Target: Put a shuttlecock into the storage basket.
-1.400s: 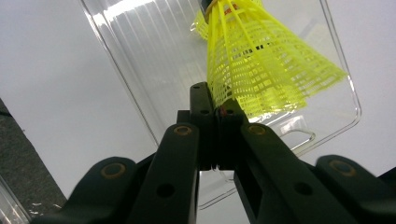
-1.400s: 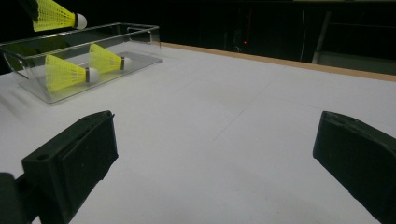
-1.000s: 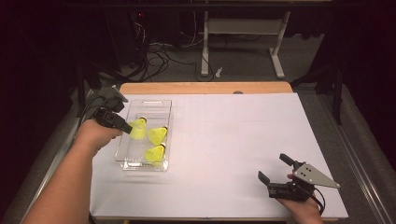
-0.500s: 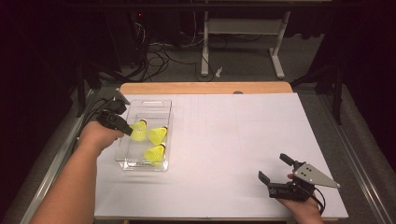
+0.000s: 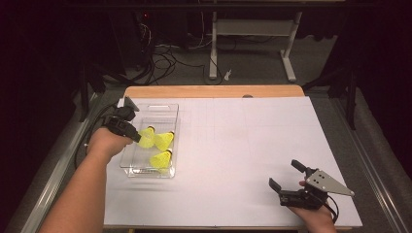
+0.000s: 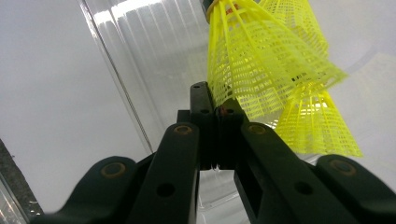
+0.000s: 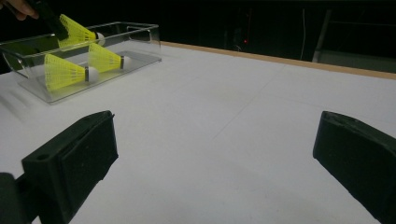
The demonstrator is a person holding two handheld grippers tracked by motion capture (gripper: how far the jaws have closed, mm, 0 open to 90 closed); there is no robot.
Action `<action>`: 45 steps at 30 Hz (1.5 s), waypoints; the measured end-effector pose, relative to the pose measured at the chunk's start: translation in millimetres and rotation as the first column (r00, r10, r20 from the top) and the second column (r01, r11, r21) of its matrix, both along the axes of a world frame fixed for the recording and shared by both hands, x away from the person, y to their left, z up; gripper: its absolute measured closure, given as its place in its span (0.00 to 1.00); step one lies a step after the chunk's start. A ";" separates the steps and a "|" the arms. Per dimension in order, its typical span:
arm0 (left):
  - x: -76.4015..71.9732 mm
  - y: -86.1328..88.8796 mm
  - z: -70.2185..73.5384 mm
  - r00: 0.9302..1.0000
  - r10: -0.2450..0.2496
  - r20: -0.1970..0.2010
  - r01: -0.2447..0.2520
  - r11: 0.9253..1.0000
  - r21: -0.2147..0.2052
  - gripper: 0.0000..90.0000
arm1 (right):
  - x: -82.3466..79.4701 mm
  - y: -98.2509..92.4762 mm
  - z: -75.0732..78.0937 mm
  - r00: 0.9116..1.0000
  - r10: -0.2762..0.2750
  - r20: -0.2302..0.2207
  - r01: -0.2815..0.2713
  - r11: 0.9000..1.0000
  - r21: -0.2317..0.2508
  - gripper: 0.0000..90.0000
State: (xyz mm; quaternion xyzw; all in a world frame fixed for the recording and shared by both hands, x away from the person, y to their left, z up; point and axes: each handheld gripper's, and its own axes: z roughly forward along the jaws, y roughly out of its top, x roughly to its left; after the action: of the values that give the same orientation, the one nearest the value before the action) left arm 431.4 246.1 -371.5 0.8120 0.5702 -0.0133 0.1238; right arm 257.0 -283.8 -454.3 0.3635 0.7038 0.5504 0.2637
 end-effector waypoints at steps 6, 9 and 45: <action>1.2 -2.9 -3.7 1.000 -0.001 -0.014 0.001 1.000 0.014 0.99 | -0.6 -0.6 0.3 1.000 -0.001 0.000 0.001 1.000 0.003 0.00; 1.7 -4.0 -5.4 1.000 0.002 -0.015 -0.002 1.000 0.023 0.99 | -0.6 -0.5 0.3 1.000 0.000 0.000 0.000 1.000 0.003 0.00; 4.7 -2.9 -29.7 0.999 0.020 -0.047 -0.016 0.996 0.092 0.98 | -0.4 -0.2 -0.1 1.000 0.000 -0.001 0.000 1.000 0.000 0.00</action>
State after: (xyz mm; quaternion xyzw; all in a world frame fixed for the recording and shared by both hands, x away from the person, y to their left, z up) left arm 436.1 243.2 -401.2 0.8111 0.5804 -0.0054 0.0730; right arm 256.7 -284.0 -454.5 0.3641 0.7038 0.5502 0.2633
